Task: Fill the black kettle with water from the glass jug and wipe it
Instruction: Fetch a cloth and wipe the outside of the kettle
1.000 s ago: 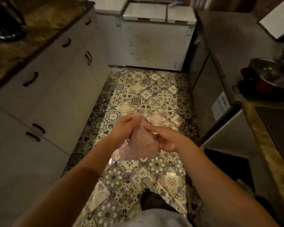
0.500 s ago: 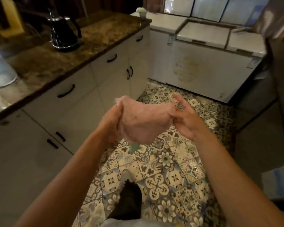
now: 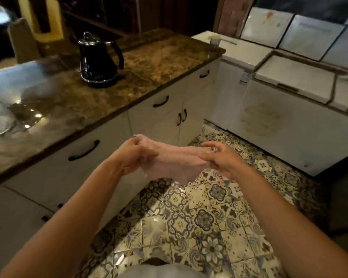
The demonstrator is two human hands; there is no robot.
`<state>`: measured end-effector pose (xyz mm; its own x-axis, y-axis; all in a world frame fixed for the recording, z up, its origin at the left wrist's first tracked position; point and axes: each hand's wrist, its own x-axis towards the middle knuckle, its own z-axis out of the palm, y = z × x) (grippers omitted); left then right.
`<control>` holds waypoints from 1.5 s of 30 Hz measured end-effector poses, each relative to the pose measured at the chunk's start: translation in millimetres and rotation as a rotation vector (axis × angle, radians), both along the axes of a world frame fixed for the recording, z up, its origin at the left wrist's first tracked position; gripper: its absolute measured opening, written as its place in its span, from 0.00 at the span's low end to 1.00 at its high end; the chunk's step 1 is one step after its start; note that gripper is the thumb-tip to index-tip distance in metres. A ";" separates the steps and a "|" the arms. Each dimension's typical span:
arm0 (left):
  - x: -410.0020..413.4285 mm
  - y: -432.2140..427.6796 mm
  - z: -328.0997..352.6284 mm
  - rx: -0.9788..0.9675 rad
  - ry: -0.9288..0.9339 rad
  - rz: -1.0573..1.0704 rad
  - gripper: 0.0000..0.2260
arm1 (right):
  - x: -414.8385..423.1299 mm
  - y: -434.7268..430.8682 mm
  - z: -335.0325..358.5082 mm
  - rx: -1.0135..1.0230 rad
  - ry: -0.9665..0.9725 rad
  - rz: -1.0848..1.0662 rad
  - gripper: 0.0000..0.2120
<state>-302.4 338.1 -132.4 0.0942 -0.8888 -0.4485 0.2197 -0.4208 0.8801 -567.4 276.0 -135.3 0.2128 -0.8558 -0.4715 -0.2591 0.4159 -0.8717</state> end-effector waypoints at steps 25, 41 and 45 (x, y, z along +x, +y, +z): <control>173.4 -282.9 86.5 0.023 -0.342 0.652 0.08 | 273.5 -436.4 66.3 -0.208 -0.188 0.833 0.07; 334.4 -312.4 133.3 -0.091 -1.203 0.818 0.21 | 476.7 -439.2 154.6 -1.206 0.197 0.663 0.24; 346.7 -312.2 88.1 -0.186 -0.885 0.411 0.21 | 510.3 -406.9 121.3 -1.222 0.251 1.224 0.29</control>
